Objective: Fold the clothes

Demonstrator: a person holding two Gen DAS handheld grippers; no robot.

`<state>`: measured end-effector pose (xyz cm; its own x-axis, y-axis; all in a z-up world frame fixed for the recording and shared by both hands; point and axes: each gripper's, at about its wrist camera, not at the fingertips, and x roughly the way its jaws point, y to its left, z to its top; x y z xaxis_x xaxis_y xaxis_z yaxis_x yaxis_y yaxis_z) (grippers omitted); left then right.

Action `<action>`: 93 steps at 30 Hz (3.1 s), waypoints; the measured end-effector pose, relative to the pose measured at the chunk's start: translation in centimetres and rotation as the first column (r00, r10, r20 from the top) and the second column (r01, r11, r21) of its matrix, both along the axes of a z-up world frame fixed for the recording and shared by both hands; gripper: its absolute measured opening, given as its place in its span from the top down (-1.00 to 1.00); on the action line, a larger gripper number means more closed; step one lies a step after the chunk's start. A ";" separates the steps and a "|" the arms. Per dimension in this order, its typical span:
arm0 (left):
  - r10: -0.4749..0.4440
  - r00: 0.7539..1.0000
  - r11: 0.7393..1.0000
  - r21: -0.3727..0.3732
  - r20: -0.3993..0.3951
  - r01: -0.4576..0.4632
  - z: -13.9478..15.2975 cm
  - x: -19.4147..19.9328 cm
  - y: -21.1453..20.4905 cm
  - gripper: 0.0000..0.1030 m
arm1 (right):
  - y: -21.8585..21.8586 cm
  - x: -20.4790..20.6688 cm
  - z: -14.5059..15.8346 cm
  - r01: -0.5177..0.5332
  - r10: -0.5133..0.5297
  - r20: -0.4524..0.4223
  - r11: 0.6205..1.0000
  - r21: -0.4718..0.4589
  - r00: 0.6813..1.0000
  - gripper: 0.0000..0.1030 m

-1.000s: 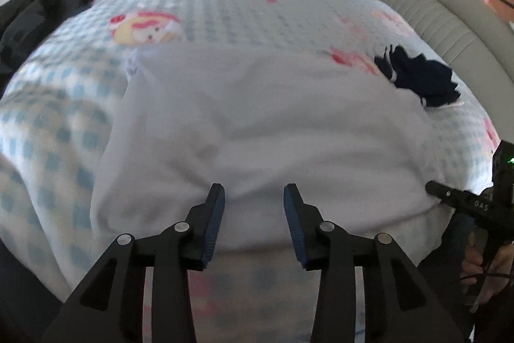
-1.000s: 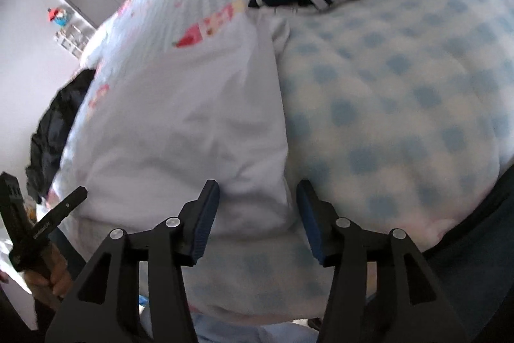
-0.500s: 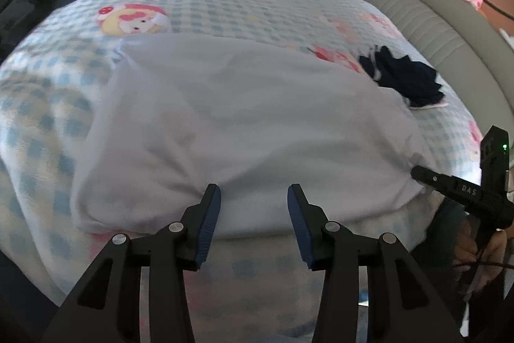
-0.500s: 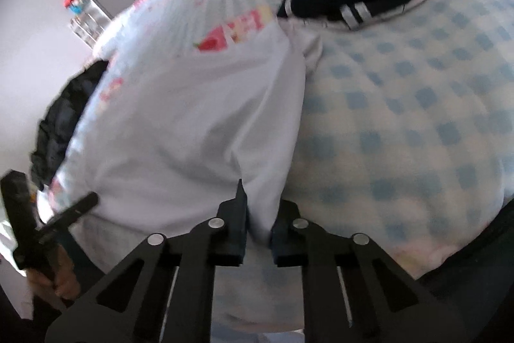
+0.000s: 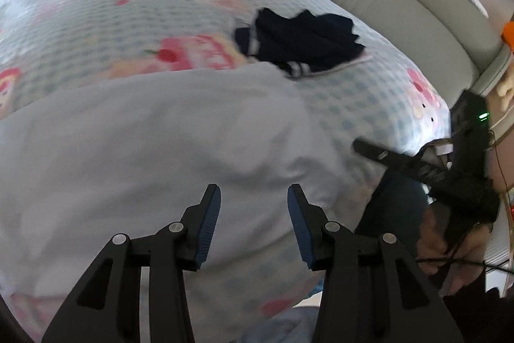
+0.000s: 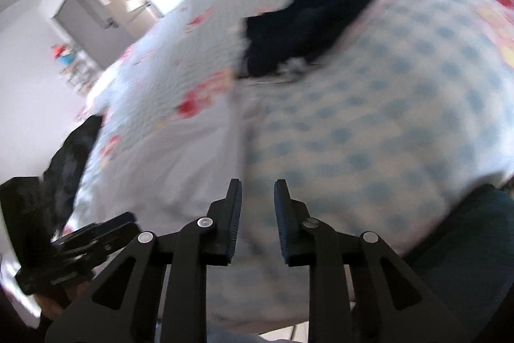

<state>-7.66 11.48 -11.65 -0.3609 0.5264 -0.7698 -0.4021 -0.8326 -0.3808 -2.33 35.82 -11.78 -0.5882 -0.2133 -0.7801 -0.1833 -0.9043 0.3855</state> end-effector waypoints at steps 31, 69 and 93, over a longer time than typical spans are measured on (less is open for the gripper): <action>0.071 0.994 0.997 -0.048 0.084 -0.067 -2.8 -4.2 4.3 0.85 | -1.3 -2.5 -3.3 -0.121 0.132 0.059 0.980 -0.159 0.990 0.58; 0.286 0.948 0.920 0.239 0.137 -0.312 -3.3 -0.5 -14.4 -0.20 | -19.3 -6.2 -3.1 -0.419 0.438 0.047 0.881 -0.220 0.898 0.58; 0.570 0.784 0.756 0.216 0.245 -0.618 -3.8 -0.1 -27.8 0.60 | -25.1 -7.3 -1.1 -0.538 0.549 0.033 0.829 -0.151 0.835 0.28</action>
<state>-7.81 -16.29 -15.49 -0.5602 0.4395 -0.7022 0.2228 -0.7365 -0.6387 -9.65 10.69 -12.89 -0.2906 -0.5839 -0.7581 0.2913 -0.8086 0.5112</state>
